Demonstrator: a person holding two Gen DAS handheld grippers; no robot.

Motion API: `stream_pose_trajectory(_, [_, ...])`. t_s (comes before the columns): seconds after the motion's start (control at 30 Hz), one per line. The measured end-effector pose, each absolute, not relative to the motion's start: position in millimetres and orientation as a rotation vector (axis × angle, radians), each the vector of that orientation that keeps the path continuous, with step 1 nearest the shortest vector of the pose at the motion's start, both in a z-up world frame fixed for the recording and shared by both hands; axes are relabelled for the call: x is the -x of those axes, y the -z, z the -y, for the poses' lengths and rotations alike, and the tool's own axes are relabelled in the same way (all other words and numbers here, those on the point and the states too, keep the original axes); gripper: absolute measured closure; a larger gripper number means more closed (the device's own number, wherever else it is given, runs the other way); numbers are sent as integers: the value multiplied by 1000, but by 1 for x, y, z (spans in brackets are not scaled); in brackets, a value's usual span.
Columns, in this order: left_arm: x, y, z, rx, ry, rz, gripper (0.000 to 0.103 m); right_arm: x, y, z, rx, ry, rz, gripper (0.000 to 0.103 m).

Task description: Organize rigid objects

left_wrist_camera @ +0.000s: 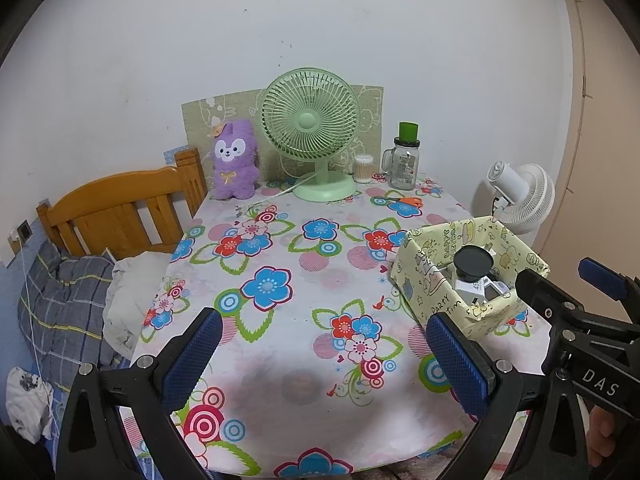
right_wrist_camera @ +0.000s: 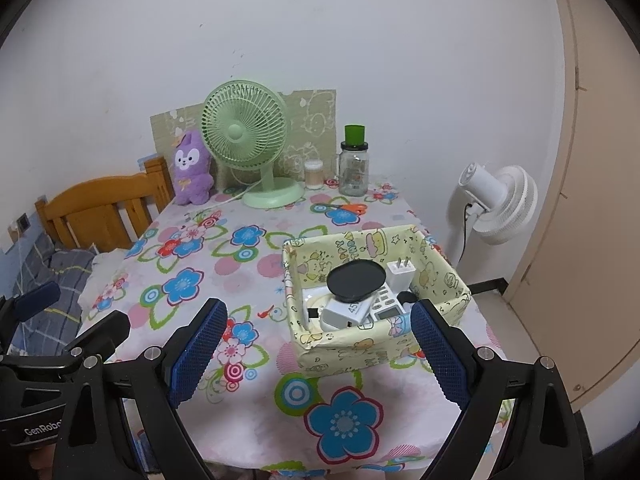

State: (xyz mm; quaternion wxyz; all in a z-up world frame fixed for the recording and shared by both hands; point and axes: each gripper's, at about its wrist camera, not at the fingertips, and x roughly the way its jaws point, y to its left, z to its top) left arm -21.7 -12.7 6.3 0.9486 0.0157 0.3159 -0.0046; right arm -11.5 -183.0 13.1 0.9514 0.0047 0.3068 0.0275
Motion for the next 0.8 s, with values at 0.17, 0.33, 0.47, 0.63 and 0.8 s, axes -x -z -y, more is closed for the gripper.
stream_pose_trajectory(0.17, [21,-6,13,-34,11,-638,0,12,-13,184,-10,-57,-613,8])
stream_pose_trajectory(0.33, [21,-6,13,-33,11,-637,0,14,-15,184,-8,-56,-600,8])
stream_pose_trajectory(0.47, [21,-5,14,-32,9,-636,0,14,-16,184,-7,-59,-591,8])
stream_pose_trajectory(0.63, [20,-8,13,-25,0,-630,0,12,-17,182,-10,-63,-585,7])
stream_pose_trajectory(0.8, [22,-10,11,-19,-7,-619,0,13,-19,180,-5,-67,-573,7])
